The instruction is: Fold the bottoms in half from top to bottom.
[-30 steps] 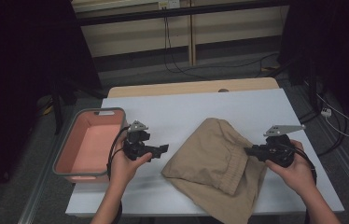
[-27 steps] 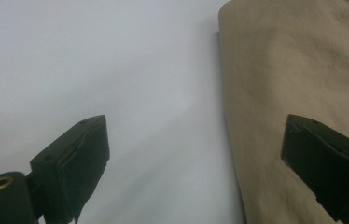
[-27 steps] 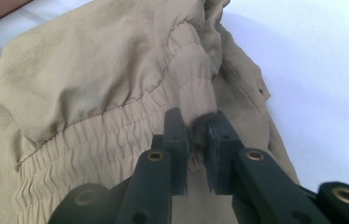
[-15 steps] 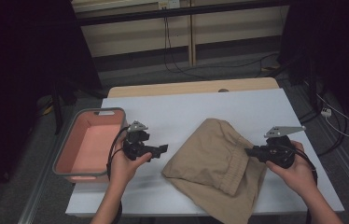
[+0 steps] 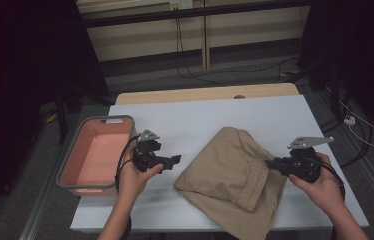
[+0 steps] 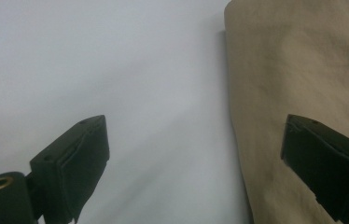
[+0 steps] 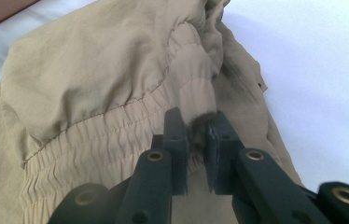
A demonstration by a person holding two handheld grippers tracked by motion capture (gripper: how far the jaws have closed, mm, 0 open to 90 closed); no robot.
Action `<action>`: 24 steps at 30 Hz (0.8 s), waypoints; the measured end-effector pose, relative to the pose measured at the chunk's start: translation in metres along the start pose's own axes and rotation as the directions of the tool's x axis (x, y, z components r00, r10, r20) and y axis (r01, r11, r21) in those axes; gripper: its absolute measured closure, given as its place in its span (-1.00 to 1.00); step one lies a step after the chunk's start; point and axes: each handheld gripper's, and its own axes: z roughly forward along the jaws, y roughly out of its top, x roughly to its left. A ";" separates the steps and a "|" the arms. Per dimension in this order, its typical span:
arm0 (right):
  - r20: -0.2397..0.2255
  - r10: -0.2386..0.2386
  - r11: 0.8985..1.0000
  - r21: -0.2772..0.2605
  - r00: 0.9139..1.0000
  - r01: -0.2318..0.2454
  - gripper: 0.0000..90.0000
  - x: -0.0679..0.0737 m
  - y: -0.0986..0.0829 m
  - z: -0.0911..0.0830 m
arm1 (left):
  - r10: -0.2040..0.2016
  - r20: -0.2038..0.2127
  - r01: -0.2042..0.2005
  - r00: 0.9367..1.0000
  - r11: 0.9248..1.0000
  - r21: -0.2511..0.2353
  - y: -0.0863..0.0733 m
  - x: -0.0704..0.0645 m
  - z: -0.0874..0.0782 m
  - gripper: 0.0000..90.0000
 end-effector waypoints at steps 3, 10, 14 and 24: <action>-0.002 0.004 1.000 0.001 1.000 -0.004 0.80 0.000 -0.001 -0.001 | -0.001 -0.002 0.001 1.000 1.000 0.000 0.000 0.000 0.000 -0.82; -0.009 0.012 1.000 -0.001 1.000 -0.012 0.80 -0.002 -0.002 -0.002 | -0.007 0.000 0.007 1.000 1.000 -0.004 0.000 0.000 -0.001 -0.82; -0.014 0.015 1.000 -0.002 1.000 -0.016 0.80 -0.004 -0.003 -0.003 | -0.007 -0.002 0.007 1.000 1.000 -0.004 0.000 0.000 -0.001 -0.82; -0.020 0.021 1.000 -0.006 1.000 -0.021 0.80 -0.004 -0.004 -0.006 | -0.008 -0.002 0.008 1.000 1.000 -0.004 0.000 0.000 -0.001 -0.82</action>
